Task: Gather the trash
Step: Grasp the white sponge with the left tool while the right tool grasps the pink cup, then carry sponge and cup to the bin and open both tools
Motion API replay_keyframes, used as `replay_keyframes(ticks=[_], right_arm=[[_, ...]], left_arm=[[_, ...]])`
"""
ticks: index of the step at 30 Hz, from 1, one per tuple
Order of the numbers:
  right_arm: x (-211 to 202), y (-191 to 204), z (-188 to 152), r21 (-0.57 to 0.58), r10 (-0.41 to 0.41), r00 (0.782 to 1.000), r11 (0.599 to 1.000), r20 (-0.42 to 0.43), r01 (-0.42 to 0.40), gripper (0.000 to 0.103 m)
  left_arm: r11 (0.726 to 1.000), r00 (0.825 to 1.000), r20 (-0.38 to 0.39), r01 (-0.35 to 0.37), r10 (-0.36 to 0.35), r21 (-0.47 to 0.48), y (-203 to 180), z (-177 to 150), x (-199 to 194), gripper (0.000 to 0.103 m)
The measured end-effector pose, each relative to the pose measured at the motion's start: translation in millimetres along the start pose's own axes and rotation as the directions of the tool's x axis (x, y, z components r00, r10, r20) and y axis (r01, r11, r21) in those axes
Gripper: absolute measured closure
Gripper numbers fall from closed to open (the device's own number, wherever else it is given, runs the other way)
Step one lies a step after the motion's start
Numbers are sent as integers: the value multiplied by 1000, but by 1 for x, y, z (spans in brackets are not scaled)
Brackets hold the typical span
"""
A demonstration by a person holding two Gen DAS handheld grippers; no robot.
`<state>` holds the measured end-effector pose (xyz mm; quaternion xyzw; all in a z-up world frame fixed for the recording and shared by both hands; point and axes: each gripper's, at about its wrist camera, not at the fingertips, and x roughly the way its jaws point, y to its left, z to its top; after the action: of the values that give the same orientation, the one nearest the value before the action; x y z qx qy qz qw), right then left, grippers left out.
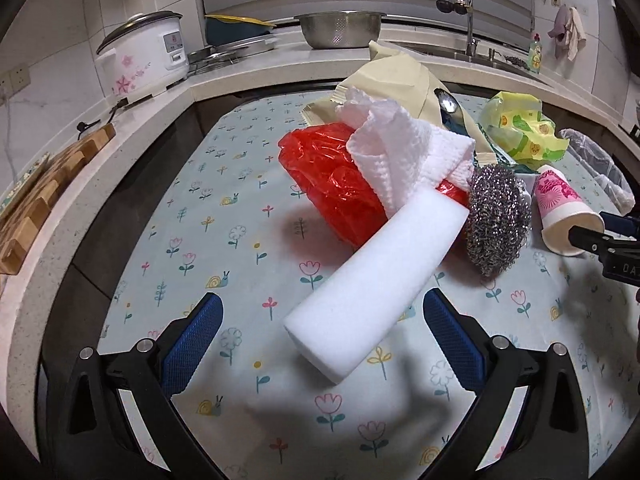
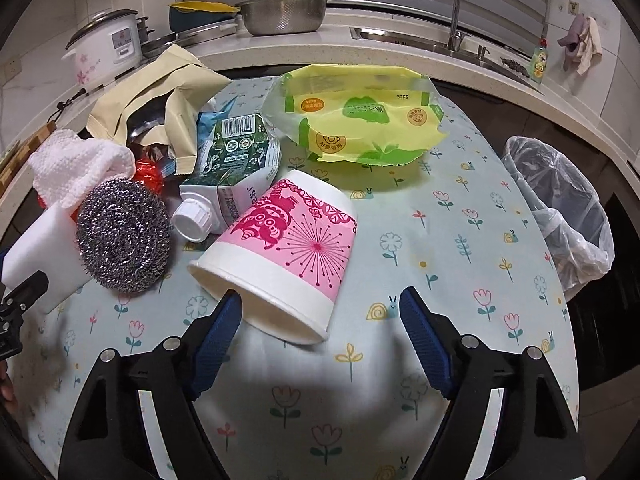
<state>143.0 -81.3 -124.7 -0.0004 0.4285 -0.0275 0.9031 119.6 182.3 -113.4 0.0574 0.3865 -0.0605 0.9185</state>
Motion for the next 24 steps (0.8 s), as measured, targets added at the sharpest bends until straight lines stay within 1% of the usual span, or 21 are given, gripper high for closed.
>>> replay_keyframes(ticks=[1, 3, 4, 5, 6, 8, 9, 10, 14, 19, 22, 24], right_arm=[[3, 0, 2, 5, -2, 1000, 1000, -6, 2, 36], [8, -1, 5, 18, -6, 1000, 1000, -17, 7, 46], [9, -1, 6, 25, -4, 1000, 1000, -22, 5, 53], [9, -2, 7, 35, 0, 1000, 999, -23, 1, 60], [9, -4, 7, 43, 3, 1000, 999, -23, -2, 63], [8, -6, 9, 48, 13, 1000, 999, -24, -11, 79], [7, -7, 9, 51, 10, 1000, 999, -21, -9, 82], [6, -10, 9, 56, 12, 1000, 998, -18, -11, 89], [-6, -23, 11, 86, 30, 1000, 996, 1, -30, 95], [-29, -42, 12, 110, 31, 999, 993, 44, -36, 97], [-44, -57, 12, 127, 25, 997, 991, 70, -34, 97], [-54, -68, 10, 142, 20, 996, 989, 87, -32, 97]], left_arm=[[1000, 1000, 3, 11, -11, -1, -1, 1, 2, 7], [1000, 1000, 6, 23, -23, 10, -6, 2, 6, 11], [1000, 1000, 5, 27, -27, 16, -10, 3, 7, 18], [999, 1000, 3, 31, -31, 19, -12, 3, 8, 28], [999, 999, -4, 42, -42, 15, -15, 3, 9, 32], [998, 998, -10, 54, -55, -11, -17, 4, 8, 40], [997, 998, -9, 67, -68, -26, -18, 4, 6, 42], [996, 997, -12, 80, -81, -34, -21, 5, 5, 48], [992, 993, -21, 110, -112, -64, -29, 7, -5, 63], [985, 988, -21, 153, -155, -85, -45, 14, -27, 74], [979, 983, 2, 184, -185, -84, -59, 20, -44, 74], [979, 981, 18, 194, -194, -66, -71, 25, -54, 75]])
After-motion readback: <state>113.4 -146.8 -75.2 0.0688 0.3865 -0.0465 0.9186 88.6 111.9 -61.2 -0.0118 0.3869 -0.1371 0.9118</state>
